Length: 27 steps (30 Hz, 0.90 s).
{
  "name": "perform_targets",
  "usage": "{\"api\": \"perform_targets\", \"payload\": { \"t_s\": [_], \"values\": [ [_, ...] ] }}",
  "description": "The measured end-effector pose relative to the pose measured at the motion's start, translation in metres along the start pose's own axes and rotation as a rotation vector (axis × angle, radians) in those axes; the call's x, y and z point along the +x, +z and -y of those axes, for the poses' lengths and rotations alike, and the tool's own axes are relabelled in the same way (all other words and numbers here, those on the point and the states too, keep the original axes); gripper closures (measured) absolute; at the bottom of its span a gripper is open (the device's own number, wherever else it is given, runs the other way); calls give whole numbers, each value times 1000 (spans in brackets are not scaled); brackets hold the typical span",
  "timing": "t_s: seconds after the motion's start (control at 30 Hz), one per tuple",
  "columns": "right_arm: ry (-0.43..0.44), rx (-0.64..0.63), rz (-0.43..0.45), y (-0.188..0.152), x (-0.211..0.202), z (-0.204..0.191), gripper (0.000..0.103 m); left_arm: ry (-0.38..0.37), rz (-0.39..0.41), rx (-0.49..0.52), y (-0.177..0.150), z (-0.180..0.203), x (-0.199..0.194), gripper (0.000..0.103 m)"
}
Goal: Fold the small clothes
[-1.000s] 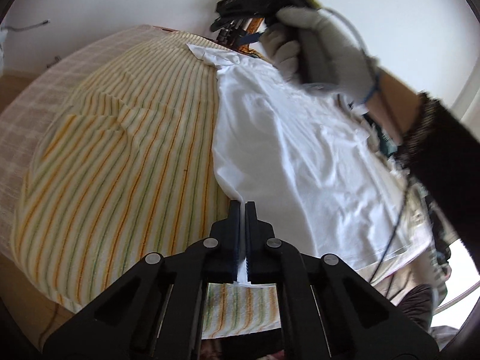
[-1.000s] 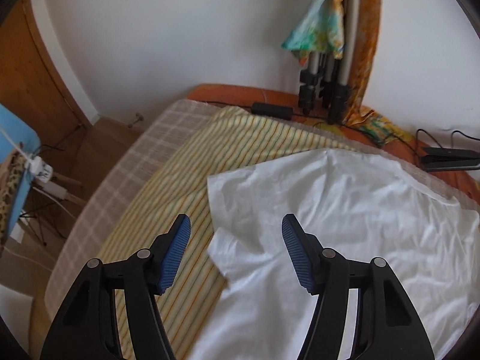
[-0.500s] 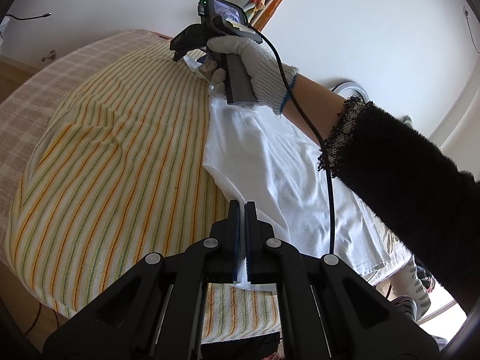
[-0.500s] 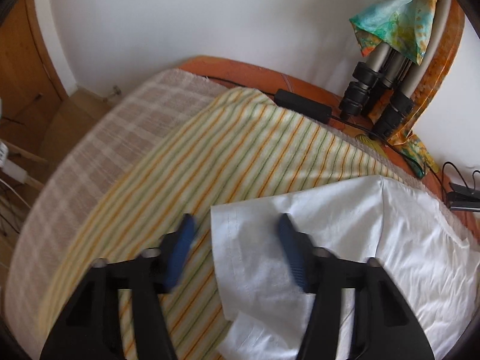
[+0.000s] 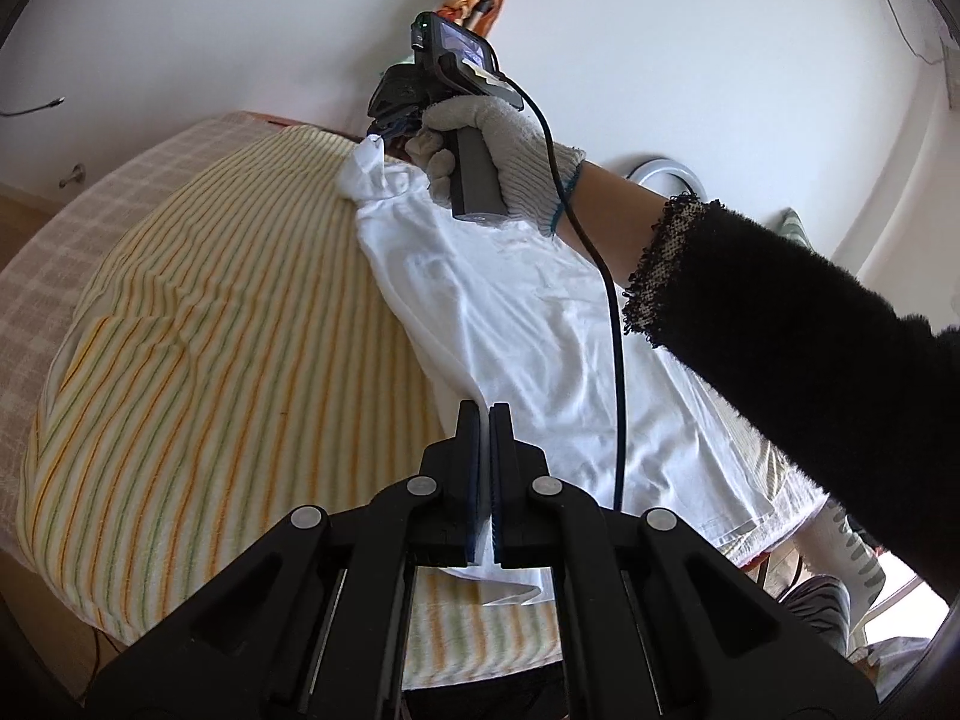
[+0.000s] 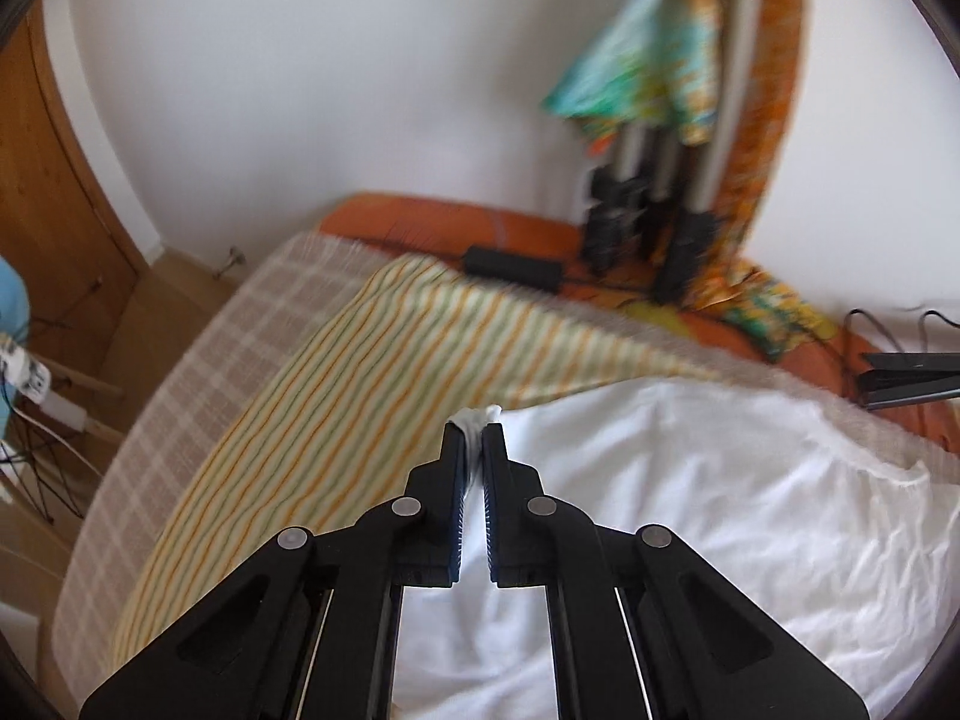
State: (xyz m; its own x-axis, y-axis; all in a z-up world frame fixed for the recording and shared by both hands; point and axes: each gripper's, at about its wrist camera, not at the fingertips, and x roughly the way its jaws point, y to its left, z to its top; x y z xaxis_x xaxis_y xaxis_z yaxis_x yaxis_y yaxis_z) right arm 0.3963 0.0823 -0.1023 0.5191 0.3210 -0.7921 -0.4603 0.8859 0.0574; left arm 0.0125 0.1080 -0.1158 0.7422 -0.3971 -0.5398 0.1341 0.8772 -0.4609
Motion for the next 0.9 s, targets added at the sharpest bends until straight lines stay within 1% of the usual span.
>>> {"api": "perform_targets", "payload": {
  "t_s": [0.07, 0.2, 0.33, 0.47, 0.57, 0.67, 0.9],
  "values": [
    [1, 19, 27, 2, -14, 16, 99, -11, -3, 16, 0, 7, 1, 103],
    [-4, 56, 66, 0, -35, 50, 99, -16, -3, 86, -2, 30, 7, 103],
    [-27, 95, 86, -13, -52, 92, 99, -30, -43, 146, -9, 52, 24, 103],
    [-62, 147, 72, -30, -49, 133, 100, -33, -108, 193, -19, 70, 43, 103],
    [-92, 183, 57, -42, -44, 157, 100, -24, -134, 231, -26, 79, 47, 103],
    [-114, 182, 50, -47, -40, 167, 100, -14, -152, 241, -28, 80, 48, 103],
    [-178, 149, 28, -53, -33, 170, 100, -11, -165, 256, -31, 87, 52, 102]
  ]
}}
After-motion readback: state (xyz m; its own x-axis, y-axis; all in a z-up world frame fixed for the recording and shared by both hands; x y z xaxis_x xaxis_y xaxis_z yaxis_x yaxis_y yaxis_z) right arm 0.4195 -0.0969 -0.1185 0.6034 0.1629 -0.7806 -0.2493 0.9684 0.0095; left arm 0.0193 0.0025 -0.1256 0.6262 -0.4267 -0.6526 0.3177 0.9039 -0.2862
